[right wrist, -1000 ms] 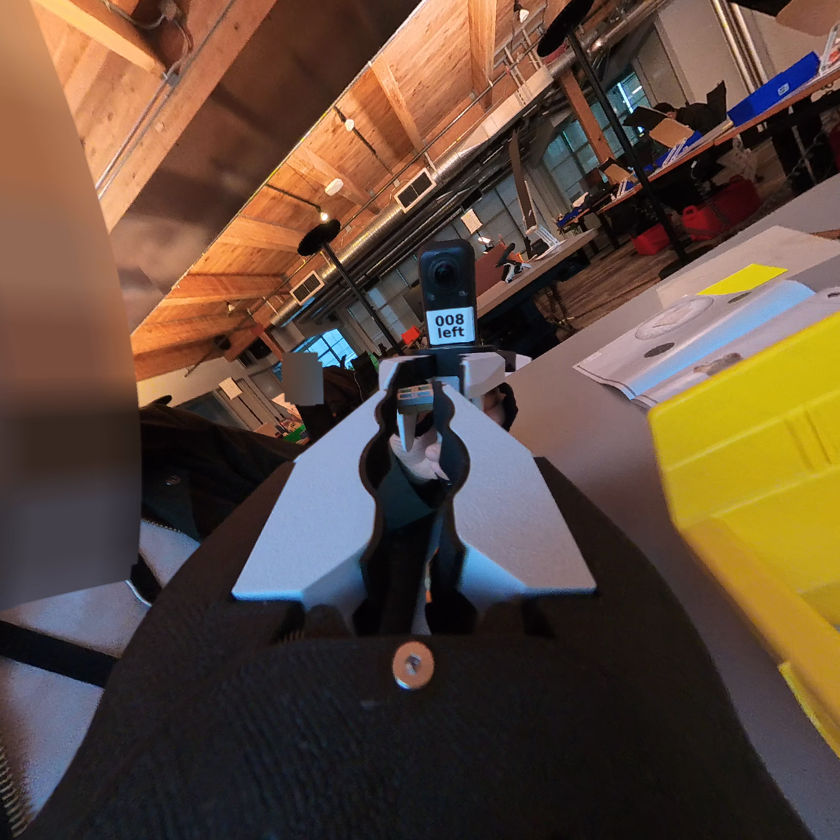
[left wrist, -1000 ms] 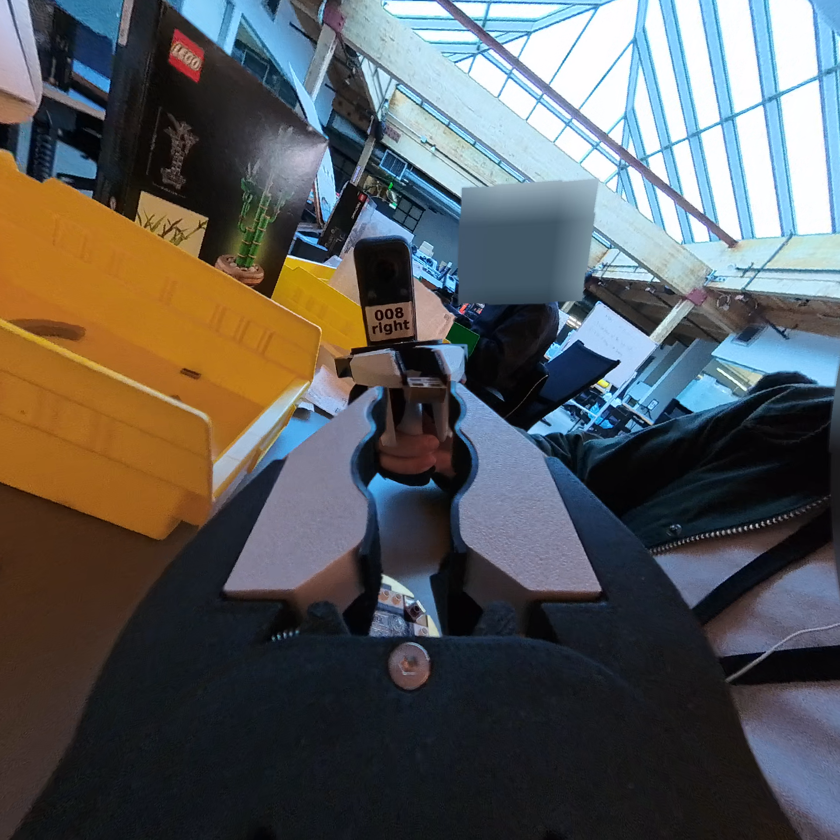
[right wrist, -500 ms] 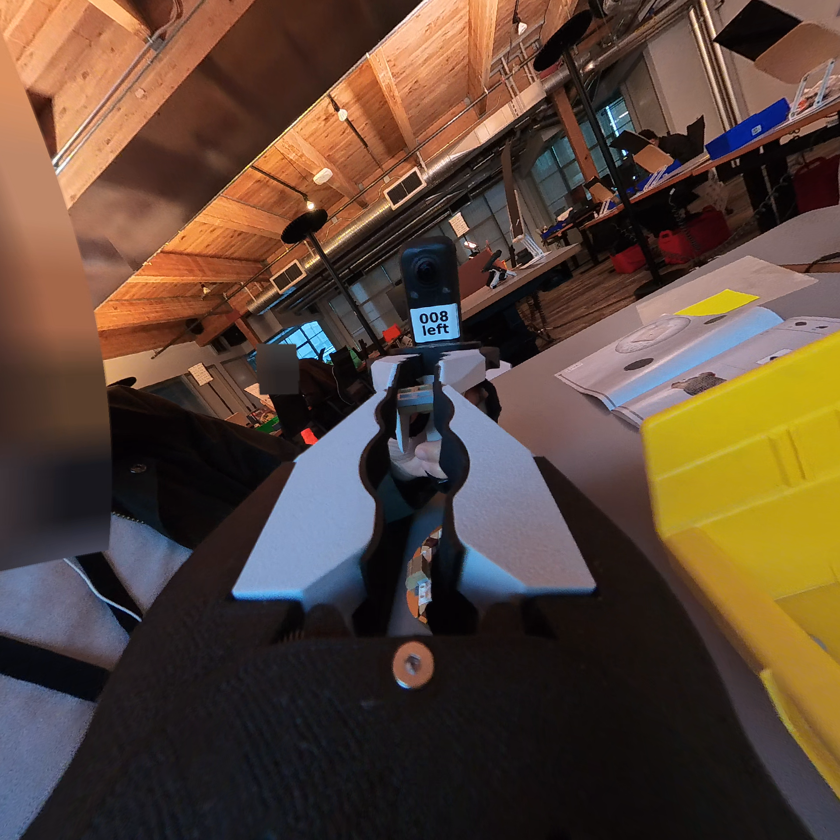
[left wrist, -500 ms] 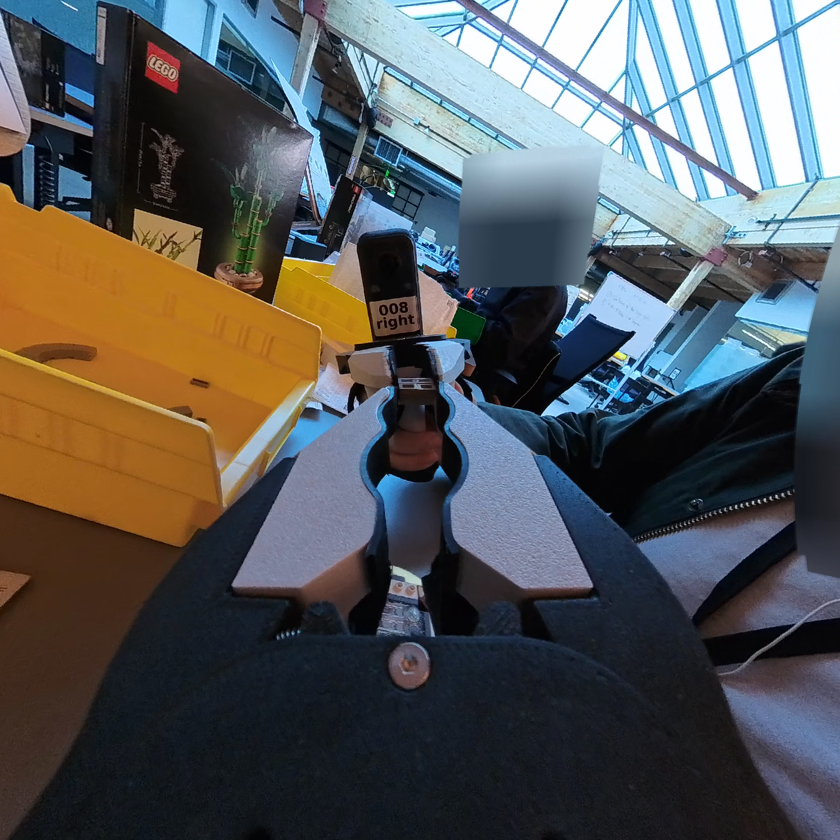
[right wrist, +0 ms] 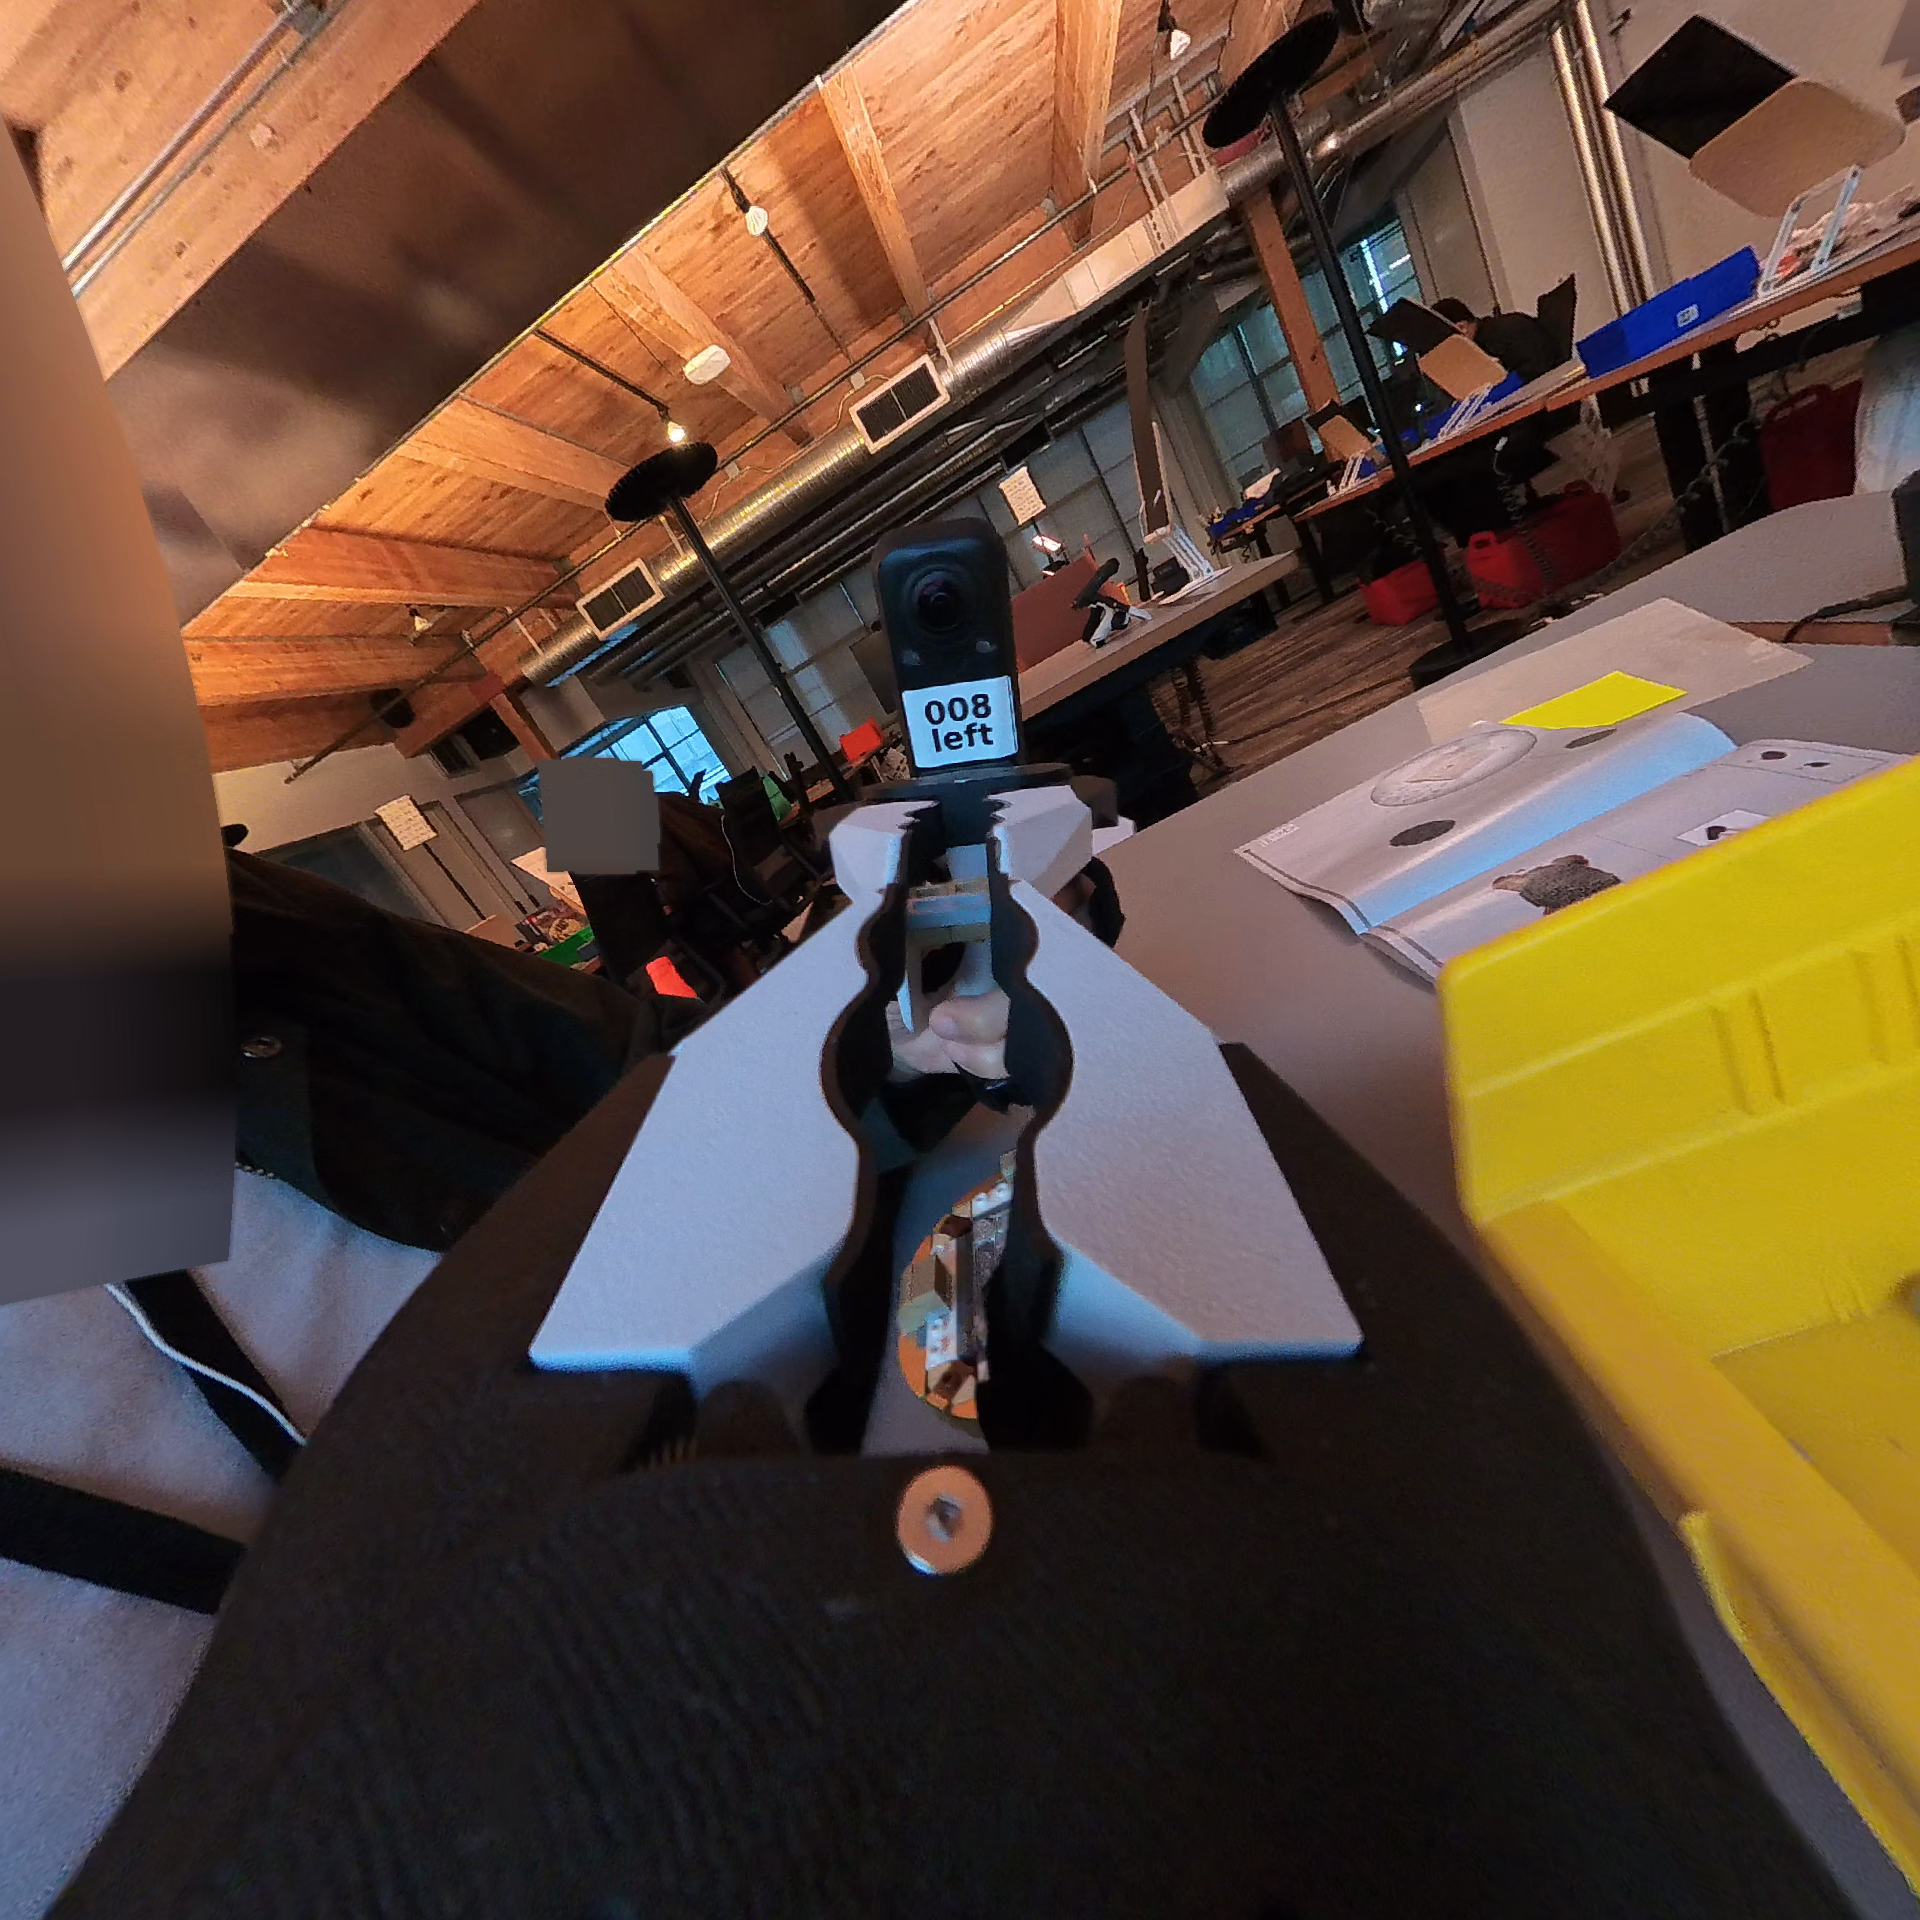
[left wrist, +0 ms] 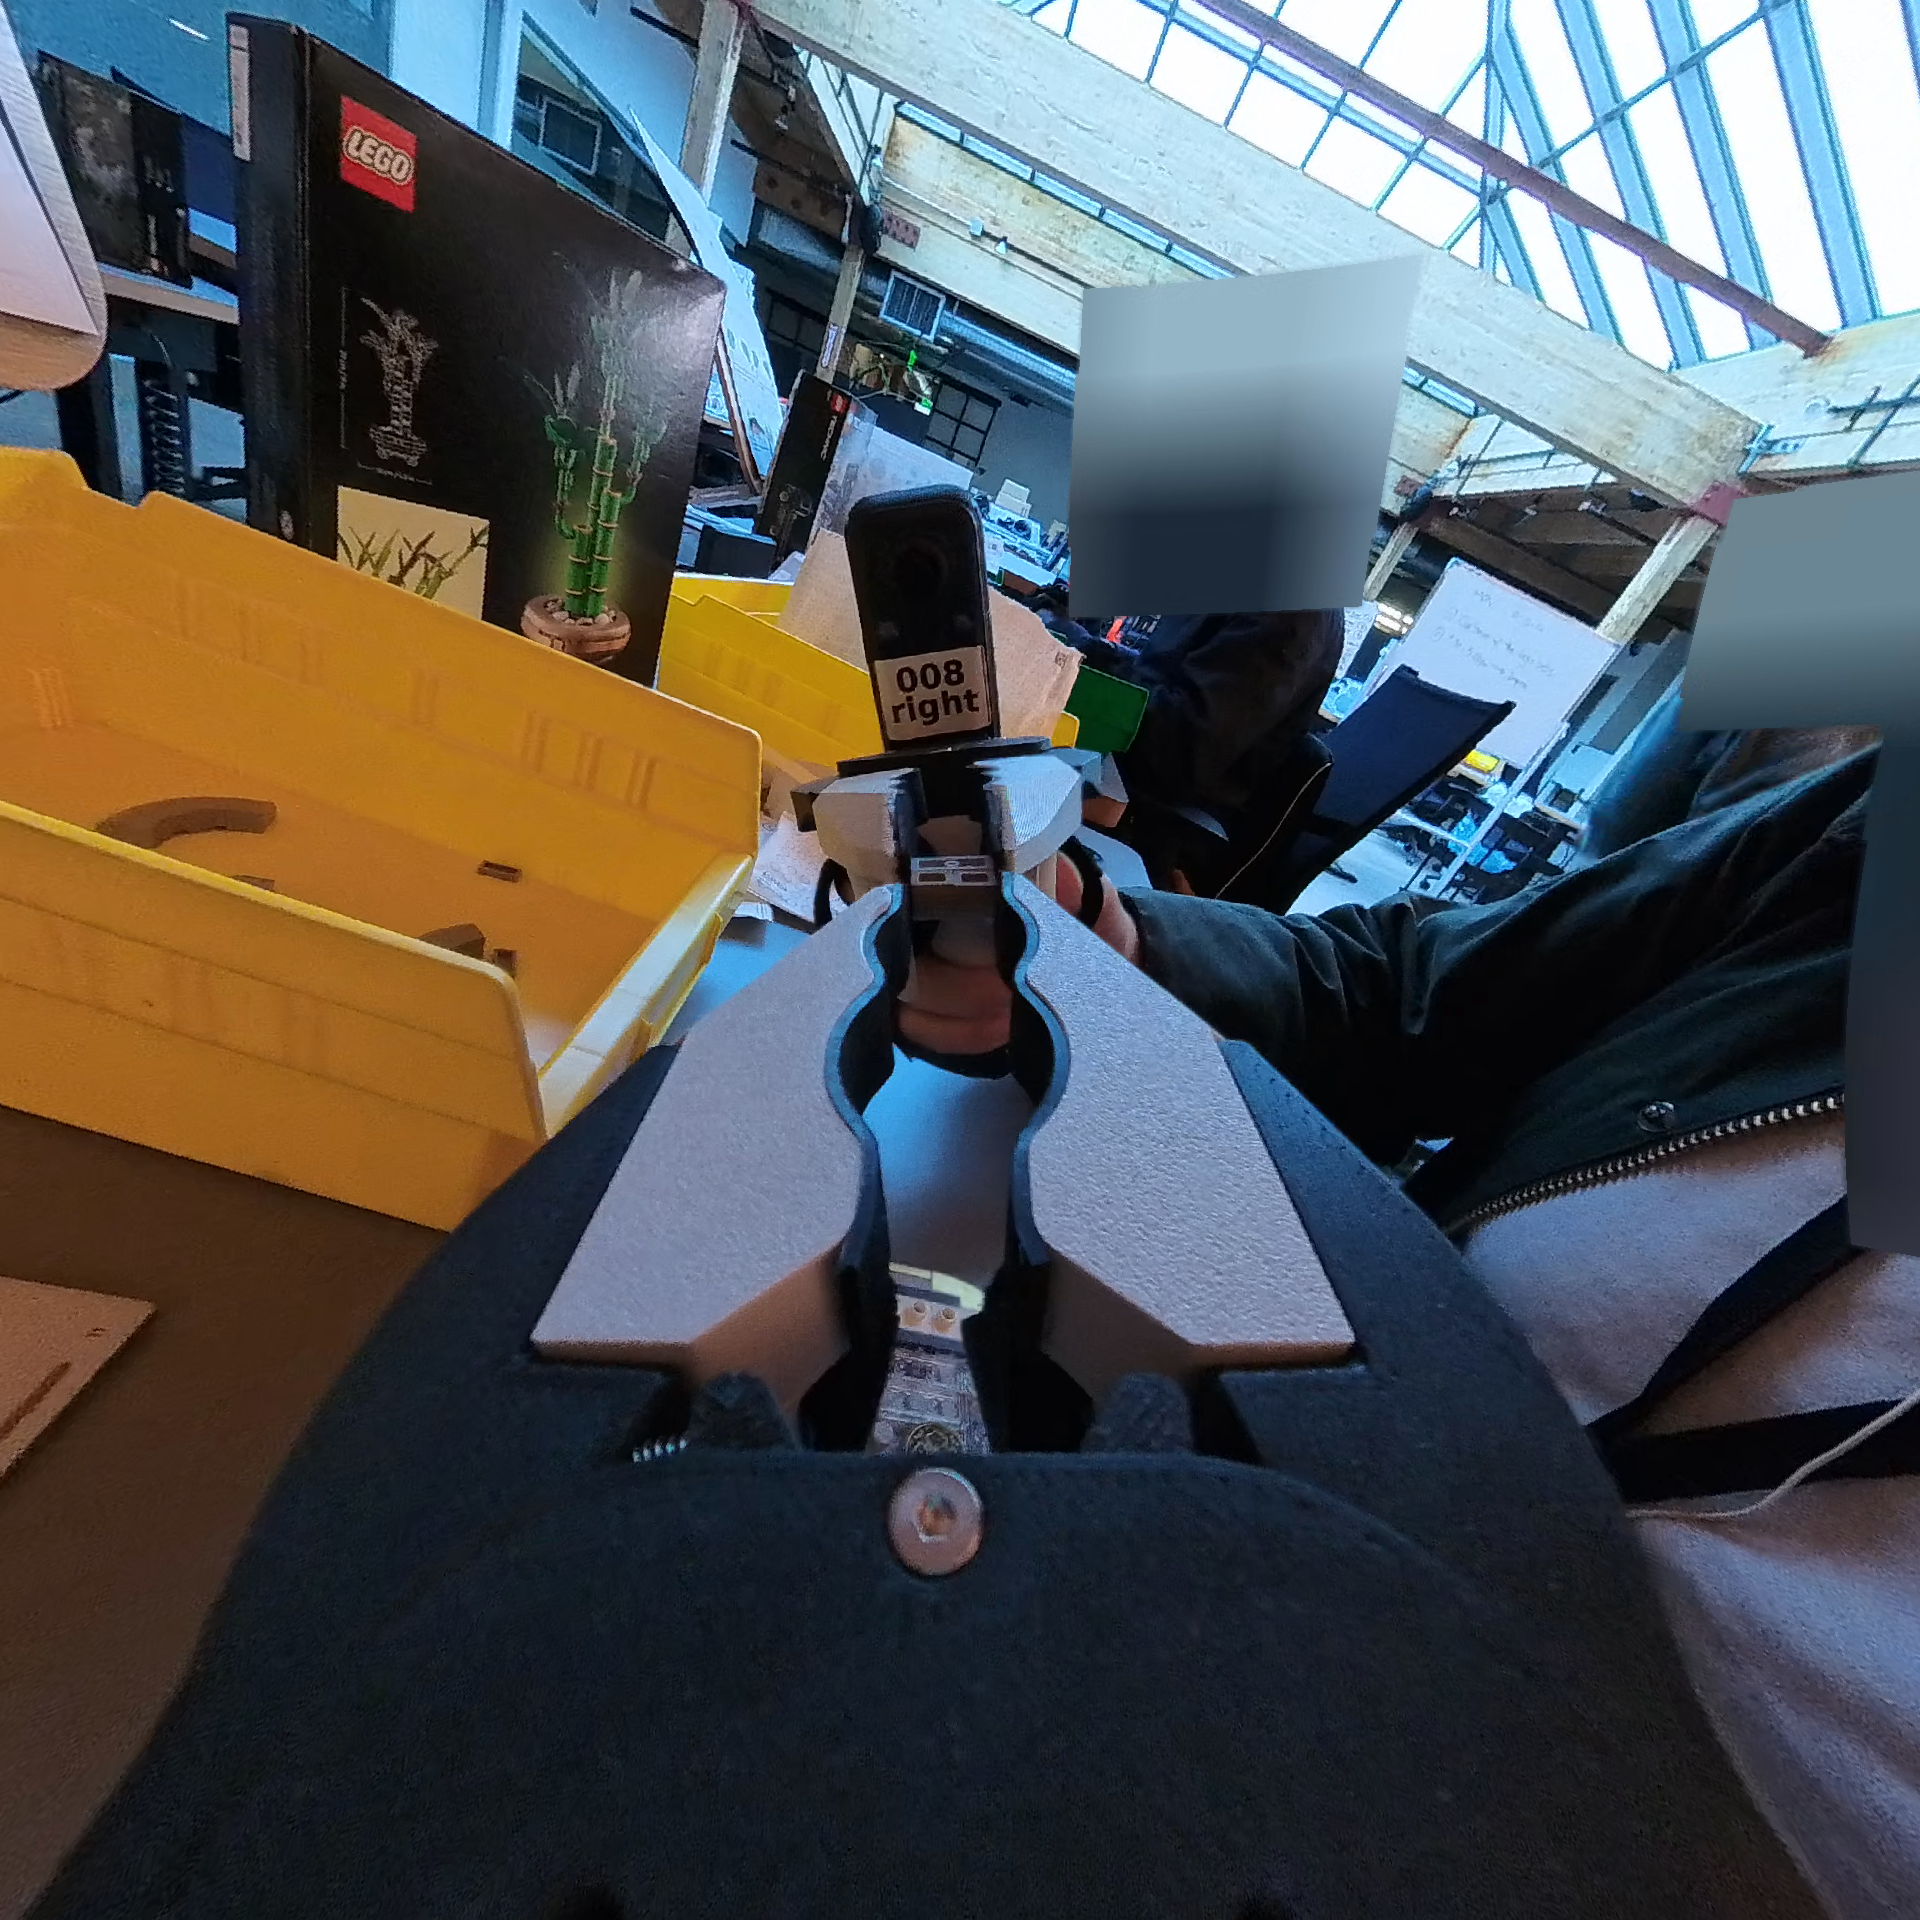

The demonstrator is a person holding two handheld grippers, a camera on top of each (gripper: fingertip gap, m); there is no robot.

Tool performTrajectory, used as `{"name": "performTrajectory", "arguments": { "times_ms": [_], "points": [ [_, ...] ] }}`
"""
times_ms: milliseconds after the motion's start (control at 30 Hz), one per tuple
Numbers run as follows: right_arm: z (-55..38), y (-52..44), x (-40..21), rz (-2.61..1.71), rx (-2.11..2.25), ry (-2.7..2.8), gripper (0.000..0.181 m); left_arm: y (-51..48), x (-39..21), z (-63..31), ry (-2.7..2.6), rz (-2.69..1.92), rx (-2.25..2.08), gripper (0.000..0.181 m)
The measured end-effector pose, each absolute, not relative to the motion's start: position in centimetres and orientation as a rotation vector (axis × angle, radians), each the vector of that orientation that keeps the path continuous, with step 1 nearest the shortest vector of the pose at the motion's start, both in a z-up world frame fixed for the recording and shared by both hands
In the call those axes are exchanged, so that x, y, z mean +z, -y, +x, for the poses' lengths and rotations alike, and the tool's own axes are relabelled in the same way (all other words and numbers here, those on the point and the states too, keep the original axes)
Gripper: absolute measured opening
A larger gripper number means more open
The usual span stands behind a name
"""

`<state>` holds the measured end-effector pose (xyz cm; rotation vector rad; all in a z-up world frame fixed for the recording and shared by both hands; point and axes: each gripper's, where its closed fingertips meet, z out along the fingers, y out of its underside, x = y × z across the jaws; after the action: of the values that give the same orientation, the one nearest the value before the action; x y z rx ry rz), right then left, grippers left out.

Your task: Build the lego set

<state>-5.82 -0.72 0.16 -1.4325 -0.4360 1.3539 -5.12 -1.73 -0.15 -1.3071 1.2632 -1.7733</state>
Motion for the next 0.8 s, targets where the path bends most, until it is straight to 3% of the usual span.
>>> {"name": "performTrajectory", "arguments": {
  "times_ms": [133, 200, 300, 800],
  "points": [
    [-5.9, 1.3, 0.3, -1.421, 1.231, 0.560, 0.015, 2.3, -0.1, -5.2, -1.330, -1.270, -1.700, 0.014],
    [-5.6, 1.3, -0.2, -1.458, 1.046, 0.662, 0.030, 2.6, -0.3, -5.2, -1.367, -1.260, -1.657, 0.014],
    [-5.3, 2.0, -0.7, -1.480, 0.940, 0.769, 0.035, 2.8, -0.7, -5.2, -1.404, -1.262, -1.627, 0.014],
    [-5.5, 2.7, -2.9, -1.629, 1.071, 0.827, 0.015, 3.7, -3.0, -4.9, -1.551, -1.334, -1.569, 0.014]
  ]
}}
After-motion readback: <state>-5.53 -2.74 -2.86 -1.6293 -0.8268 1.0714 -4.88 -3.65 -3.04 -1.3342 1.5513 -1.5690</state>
